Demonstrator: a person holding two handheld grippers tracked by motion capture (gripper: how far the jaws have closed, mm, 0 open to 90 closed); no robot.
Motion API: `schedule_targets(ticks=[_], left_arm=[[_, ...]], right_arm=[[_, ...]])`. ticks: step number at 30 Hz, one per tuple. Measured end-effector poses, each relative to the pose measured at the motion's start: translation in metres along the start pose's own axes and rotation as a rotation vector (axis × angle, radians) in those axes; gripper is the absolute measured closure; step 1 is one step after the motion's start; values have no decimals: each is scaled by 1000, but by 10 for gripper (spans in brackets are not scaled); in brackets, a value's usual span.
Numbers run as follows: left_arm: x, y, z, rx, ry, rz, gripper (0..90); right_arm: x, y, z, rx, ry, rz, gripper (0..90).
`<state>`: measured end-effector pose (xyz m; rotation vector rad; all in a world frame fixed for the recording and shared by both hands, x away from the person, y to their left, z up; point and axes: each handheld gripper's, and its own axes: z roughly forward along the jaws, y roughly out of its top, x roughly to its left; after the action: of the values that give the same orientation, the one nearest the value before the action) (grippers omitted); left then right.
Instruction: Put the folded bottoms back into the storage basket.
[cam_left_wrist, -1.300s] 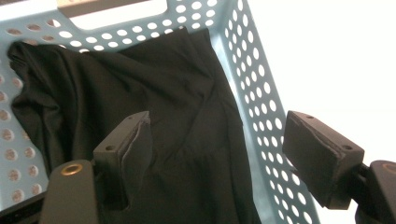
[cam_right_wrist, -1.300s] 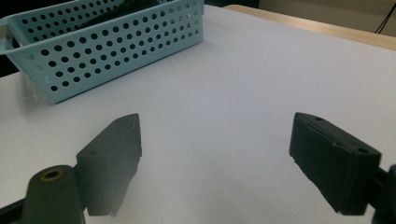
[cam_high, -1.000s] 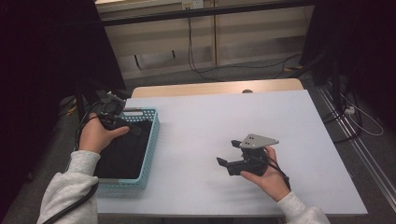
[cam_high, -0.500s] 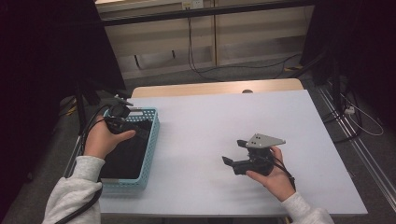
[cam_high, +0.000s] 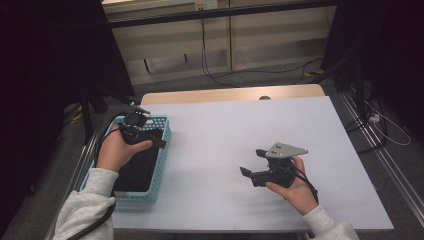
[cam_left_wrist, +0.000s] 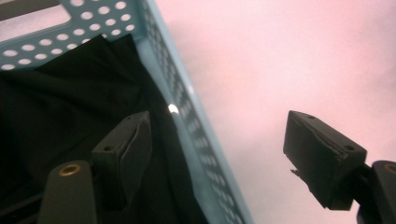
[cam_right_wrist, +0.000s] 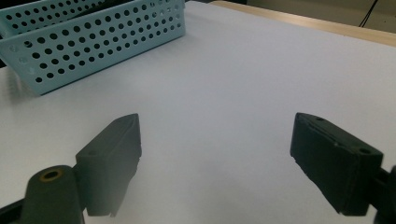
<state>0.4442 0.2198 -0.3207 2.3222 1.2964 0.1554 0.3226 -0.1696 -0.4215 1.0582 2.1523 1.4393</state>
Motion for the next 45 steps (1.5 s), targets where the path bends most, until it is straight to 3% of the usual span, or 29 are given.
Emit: schedule_targets(ticks=[16,29,45], left_arm=[[-10,6,5,-9,-20,18,230],[-38,6,19,-34,-92,60,228],[-58,-2,42,-42,-145,90,223]], right_arm=[[-8,-5,-4,8,-24,0,153],[-14,-8,-13,15,-39,15,154],[-19,-17,-20,36,-49,5,157]])
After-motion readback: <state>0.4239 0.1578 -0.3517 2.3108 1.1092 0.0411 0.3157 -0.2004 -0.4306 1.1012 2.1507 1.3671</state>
